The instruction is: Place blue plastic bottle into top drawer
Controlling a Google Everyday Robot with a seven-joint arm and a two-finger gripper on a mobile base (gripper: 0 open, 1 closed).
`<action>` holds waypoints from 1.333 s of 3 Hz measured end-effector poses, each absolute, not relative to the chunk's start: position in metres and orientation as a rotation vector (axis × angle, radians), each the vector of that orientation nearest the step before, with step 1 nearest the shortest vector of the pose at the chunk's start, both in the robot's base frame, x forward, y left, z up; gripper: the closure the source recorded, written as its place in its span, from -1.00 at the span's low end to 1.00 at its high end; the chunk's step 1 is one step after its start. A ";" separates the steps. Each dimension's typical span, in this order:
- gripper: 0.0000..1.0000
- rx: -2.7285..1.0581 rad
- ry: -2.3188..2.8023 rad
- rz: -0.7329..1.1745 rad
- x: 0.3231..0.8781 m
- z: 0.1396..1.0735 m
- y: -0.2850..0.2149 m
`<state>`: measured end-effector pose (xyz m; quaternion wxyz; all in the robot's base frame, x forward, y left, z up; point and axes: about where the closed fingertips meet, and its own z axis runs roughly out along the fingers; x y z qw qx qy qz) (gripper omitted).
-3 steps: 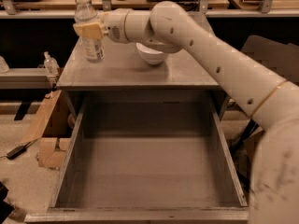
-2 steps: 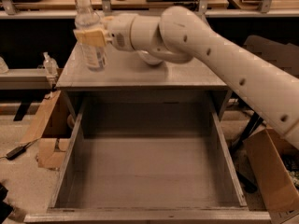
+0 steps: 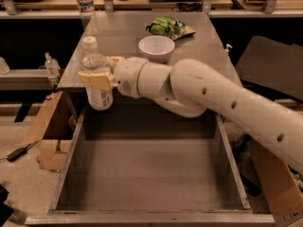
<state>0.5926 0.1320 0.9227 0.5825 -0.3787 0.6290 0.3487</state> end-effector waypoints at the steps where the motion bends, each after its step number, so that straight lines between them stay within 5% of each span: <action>1: 1.00 -0.876 1.492 0.772 0.570 0.881 0.128; 4: 1.00 -0.958 1.442 0.748 0.554 0.798 0.119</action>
Offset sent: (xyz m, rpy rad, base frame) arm -0.0180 -0.0040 -0.0355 -0.0195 -0.0028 -0.0296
